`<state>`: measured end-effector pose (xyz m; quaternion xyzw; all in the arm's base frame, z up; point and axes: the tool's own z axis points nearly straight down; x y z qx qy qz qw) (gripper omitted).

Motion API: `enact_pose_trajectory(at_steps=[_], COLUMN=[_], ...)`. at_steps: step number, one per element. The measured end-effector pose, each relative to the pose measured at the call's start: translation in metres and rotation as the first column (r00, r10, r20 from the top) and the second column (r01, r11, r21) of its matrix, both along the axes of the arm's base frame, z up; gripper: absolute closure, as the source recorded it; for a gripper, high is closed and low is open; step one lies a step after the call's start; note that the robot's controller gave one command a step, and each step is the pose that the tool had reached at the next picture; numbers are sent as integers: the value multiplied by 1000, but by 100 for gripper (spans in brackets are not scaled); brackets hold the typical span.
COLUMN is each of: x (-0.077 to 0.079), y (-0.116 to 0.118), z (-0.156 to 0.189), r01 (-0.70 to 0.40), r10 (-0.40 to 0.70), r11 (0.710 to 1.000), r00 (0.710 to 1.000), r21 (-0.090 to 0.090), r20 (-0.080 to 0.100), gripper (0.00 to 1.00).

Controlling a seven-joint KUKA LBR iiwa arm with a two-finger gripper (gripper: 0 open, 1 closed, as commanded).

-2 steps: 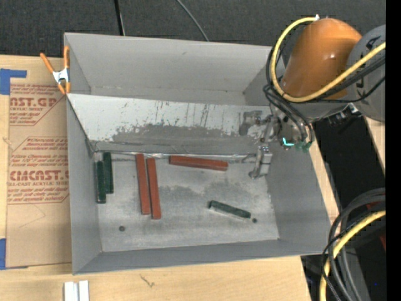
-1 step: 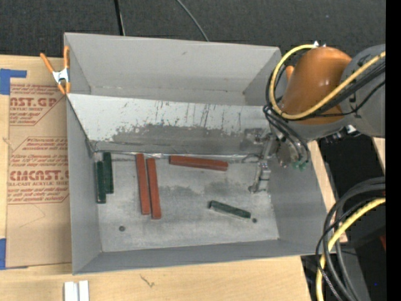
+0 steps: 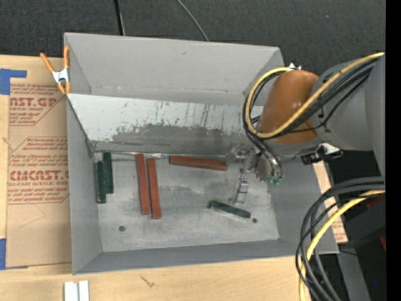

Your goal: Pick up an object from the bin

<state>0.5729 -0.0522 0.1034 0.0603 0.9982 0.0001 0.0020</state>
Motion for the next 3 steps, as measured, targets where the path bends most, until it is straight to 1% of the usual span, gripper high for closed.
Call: enact_pose_trajectory(at_steps=[1,2,3], x=[-25,-64,-64], y=[-13,6,6], z=[-23,-34,-34], r01=[-225,-266,-266], r10=[225,266,266], r11=[974,964,964], r00=[974,964,964], r21=[1,1,1], r20=[-3,-4,-4], gripper=[0,100,100])
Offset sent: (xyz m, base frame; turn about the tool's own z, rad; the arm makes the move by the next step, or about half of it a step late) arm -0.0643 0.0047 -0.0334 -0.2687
